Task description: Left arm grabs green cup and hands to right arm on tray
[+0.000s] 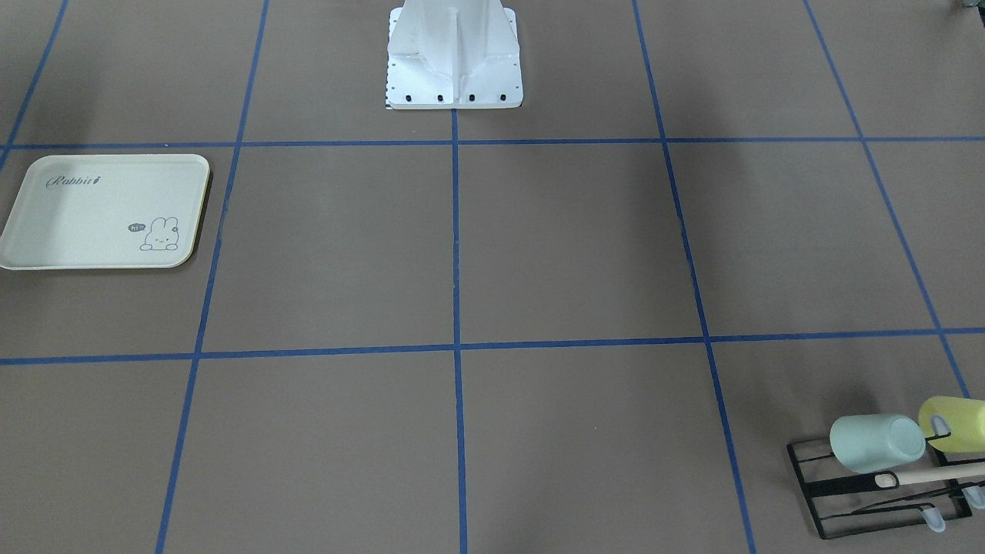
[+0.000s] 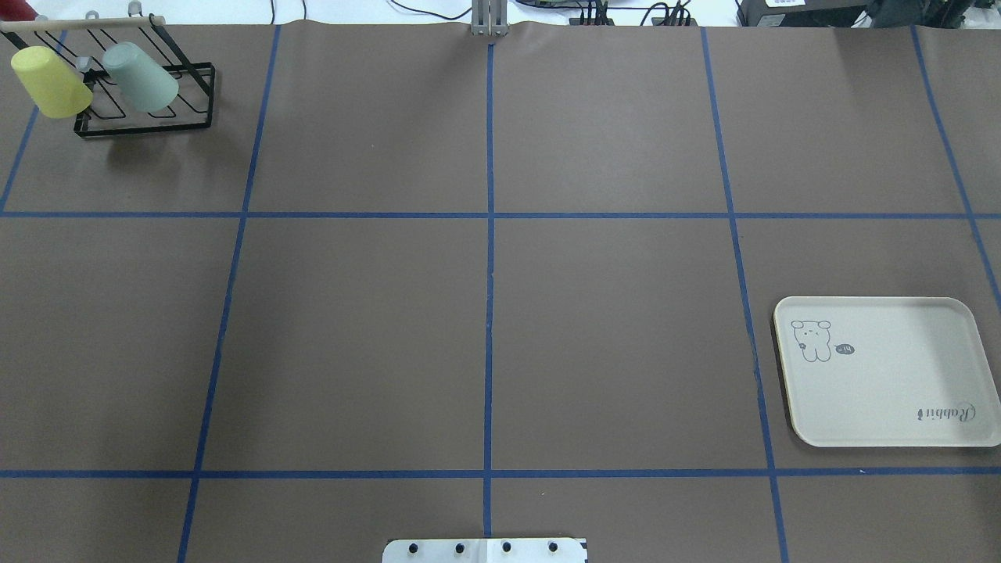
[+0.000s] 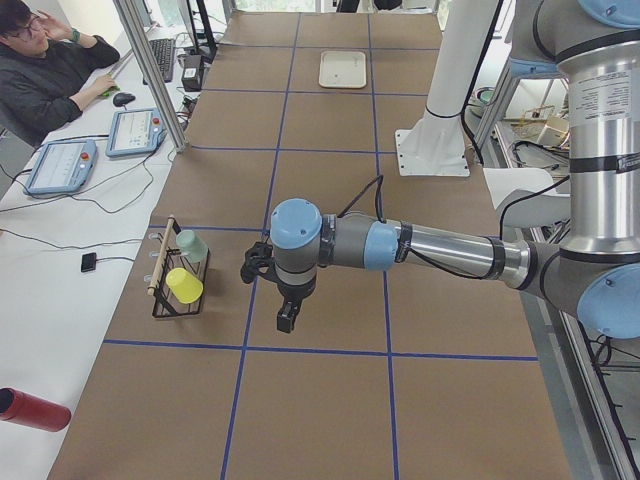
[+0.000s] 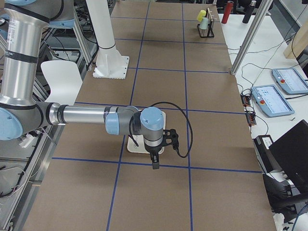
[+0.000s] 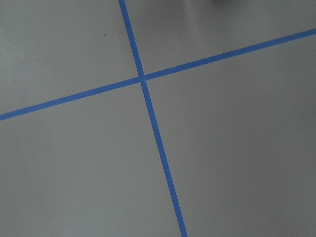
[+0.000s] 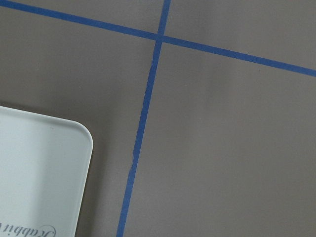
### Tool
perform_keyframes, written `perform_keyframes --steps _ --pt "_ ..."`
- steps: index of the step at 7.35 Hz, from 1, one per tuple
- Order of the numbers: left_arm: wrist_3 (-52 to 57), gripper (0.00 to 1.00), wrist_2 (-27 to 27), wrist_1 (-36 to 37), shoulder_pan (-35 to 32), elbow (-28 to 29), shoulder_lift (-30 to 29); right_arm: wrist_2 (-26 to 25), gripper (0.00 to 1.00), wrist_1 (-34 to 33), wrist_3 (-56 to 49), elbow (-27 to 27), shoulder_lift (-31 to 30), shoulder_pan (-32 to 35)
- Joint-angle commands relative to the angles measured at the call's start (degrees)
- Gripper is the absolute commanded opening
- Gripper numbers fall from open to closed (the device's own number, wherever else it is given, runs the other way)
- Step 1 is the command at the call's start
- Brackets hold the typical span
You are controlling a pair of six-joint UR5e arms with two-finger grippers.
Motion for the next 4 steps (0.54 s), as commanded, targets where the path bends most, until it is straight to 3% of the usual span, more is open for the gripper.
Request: perform_keyframes --steps 1,3,4 --pt "0.16 1.00 -0.23 -4.32 -0.02 -0.05 0.13 0.94 1.00 0.11 0.00 0.37 -0.07 0.00" --pt "-0.01 1.00 -0.41 -5.58 -0.02 -0.14 -0.04 0.77 1.00 0.72 0.26 1.51 1.41 0.00" --pt "-0.36 1.00 -0.59 -5.67 -0.02 -0.23 -1.26 0.77 1.00 4.99 0.78 1.86 1.77 0.09"
